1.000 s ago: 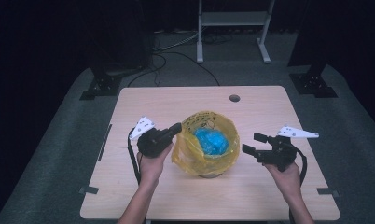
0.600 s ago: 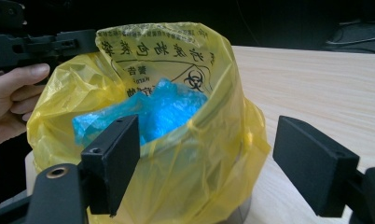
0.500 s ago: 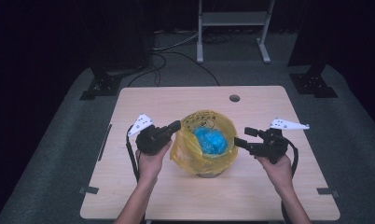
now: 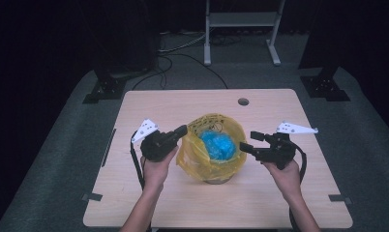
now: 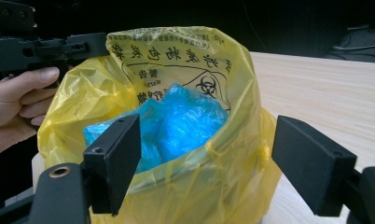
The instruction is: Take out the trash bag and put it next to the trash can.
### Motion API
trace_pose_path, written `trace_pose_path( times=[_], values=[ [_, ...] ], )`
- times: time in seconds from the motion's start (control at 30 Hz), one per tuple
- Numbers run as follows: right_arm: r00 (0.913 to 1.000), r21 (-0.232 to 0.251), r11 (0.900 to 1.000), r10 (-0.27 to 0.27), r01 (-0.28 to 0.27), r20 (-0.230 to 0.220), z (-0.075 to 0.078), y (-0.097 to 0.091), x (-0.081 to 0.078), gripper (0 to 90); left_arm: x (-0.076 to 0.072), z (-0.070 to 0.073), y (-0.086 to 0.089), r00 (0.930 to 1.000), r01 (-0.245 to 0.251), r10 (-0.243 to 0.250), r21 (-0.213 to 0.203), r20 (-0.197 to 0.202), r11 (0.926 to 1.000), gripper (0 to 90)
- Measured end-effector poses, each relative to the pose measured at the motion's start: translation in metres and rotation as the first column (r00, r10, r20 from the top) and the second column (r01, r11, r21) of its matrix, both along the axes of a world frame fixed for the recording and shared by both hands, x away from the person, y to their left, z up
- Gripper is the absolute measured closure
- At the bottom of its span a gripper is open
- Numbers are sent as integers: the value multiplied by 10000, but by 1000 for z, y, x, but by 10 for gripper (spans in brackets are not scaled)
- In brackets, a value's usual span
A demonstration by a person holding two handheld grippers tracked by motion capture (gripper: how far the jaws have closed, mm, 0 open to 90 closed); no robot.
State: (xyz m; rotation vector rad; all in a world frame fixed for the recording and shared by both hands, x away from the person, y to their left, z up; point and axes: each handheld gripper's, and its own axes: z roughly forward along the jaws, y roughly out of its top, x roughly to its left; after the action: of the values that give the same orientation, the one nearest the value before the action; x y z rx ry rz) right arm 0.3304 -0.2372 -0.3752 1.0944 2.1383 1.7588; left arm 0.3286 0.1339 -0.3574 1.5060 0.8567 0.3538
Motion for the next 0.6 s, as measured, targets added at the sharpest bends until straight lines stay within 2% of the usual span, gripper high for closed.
trace_pose_path(
  times=[0.13,0.23,0.3,0.47,0.6],
  values=[
    [10000,-59,10000,3,-3,-30,2,4,3,278,2,3,0,10000,45,-45,32,66,10000,900],
    [10000,-187,9998,11,-11,-8,2,10,6,374,1,3,0,10000,24,-24,10,90,10000,900],
    [9997,-449,9988,-209,212,83,3,13,4,445,0,2,0,9999,6,-6,-28,109,10000,900],
    [9987,-440,9978,-499,504,116,1,14,4,639,-2,2,3,9999,-103,104,-138,131,9999,900],
    [9964,-483,9961,-722,744,451,2,13,2,758,-3,4,2,9998,-118,120,-140,178,9998,900]
  ],
)
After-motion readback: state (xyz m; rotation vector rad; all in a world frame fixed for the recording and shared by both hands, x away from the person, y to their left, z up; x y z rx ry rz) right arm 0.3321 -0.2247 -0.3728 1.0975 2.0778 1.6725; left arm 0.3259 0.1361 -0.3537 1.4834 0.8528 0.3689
